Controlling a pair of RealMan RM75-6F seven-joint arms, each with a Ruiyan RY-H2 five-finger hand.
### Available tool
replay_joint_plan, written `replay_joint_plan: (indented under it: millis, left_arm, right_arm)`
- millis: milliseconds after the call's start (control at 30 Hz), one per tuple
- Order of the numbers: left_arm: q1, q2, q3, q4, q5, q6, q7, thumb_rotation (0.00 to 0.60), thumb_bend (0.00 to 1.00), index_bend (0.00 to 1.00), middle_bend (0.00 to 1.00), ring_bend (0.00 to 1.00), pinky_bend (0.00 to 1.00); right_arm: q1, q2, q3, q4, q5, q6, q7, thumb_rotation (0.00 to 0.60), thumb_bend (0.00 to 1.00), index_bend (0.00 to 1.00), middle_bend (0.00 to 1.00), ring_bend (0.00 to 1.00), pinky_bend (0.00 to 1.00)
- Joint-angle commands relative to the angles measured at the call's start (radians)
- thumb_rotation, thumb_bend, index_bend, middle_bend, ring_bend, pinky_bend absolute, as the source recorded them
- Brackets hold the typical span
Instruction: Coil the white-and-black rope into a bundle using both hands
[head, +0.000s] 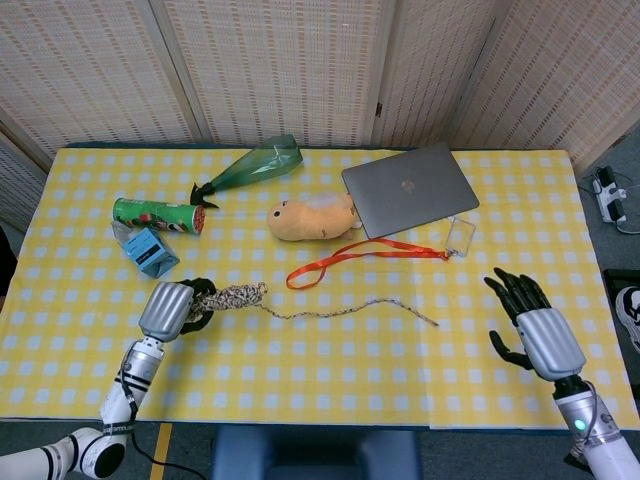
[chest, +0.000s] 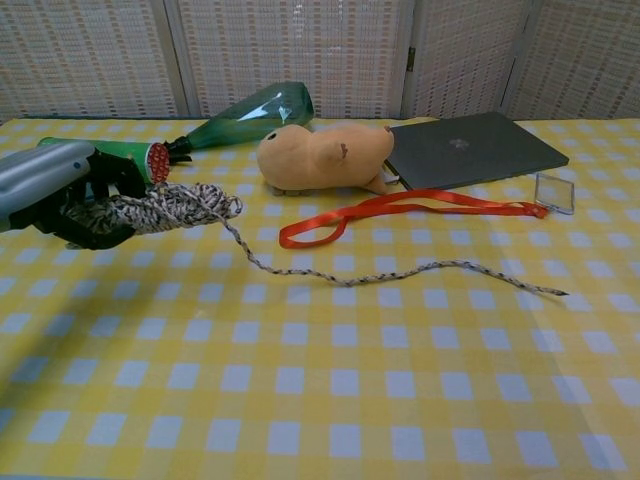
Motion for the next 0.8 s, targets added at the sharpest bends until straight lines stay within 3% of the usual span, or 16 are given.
replay_joint_plan:
  millis: [33, 267, 433, 800]
  left_arm:
    - [0.009, 0.002, 0.006, -0.006, 0.005, 0.003, 0.005, 0.600, 0.61, 0.80, 0.78, 0.66, 0.71]
    - [0.027, -0.003, 0.013, -0.024, 0.020, 0.010, 0.013, 0.600, 0.61, 0.80, 0.78, 0.66, 0.71]
    - [0.034, -0.005, 0.010, -0.032, 0.029, 0.013, 0.014, 0.600, 0.61, 0.80, 0.78, 0.66, 0.71]
    - [0.047, -0.002, 0.006, -0.043, 0.033, 0.006, 0.022, 0.600, 0.61, 0.80, 0.78, 0.66, 0.71]
  right_arm:
    - [0.086, -0.062, 0.035, -0.035, 0.095, -0.130, -0.119, 0.600, 0.49, 0.15, 0.06, 0.07, 0.03]
    - [0.195, -0.203, 0.100, -0.027, 0.273, -0.233, -0.309, 0.600, 0.49, 0.29, 0.14, 0.11, 0.06]
    - [0.277, -0.304, 0.128, 0.047, 0.399, -0.298, -0.414, 0.600, 0.49, 0.39, 0.15, 0.11, 0.08]
    - [0.390, -0.469, 0.138, 0.229, 0.543, -0.335, -0.543, 0.600, 0.49, 0.44, 0.17, 0.12, 0.08]
